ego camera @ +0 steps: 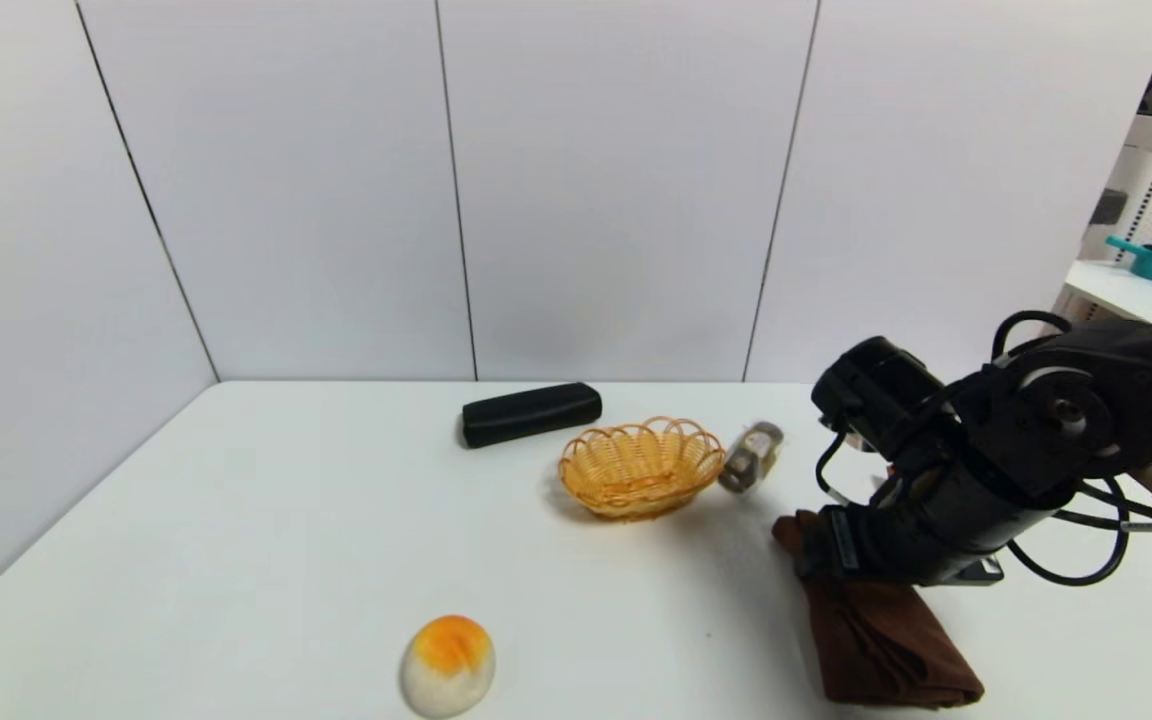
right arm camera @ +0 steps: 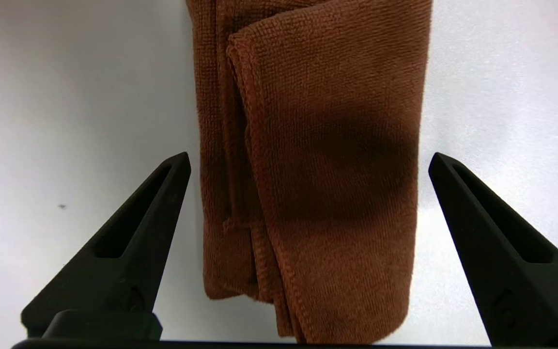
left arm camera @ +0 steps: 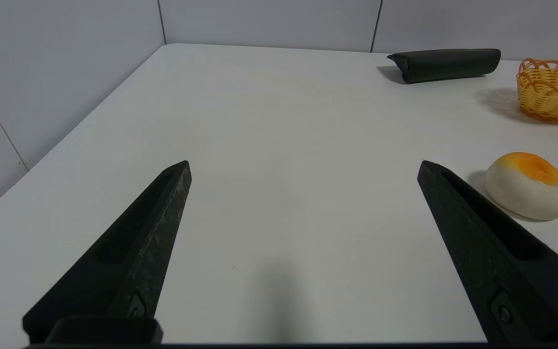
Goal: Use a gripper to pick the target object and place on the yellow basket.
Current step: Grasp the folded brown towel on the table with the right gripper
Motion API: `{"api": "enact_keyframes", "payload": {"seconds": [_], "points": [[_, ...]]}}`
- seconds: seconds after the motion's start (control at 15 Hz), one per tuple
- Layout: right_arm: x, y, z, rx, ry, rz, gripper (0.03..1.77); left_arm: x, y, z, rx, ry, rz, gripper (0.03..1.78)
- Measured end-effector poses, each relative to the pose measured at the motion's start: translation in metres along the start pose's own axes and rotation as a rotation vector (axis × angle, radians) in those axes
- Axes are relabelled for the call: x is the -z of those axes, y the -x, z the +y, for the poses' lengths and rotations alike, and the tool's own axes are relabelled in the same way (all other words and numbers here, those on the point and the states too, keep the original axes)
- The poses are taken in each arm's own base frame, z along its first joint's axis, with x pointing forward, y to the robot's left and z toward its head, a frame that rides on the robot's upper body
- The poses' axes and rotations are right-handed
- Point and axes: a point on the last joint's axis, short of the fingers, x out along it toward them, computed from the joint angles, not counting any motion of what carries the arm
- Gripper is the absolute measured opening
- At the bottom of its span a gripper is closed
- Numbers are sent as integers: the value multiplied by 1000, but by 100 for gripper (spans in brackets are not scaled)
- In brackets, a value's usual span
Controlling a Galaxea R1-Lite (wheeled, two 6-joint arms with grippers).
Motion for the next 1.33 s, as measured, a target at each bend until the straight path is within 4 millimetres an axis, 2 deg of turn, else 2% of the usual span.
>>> {"api": "enact_keyframes", "payload": {"seconds": [0.73,1.33], "points": [[-11,-33,5,26,-9,53,170,0,0,0,0,0,0,169],[-10,-40,6,32,-22,75,170,0,0,0,0,0,0,169]]}}
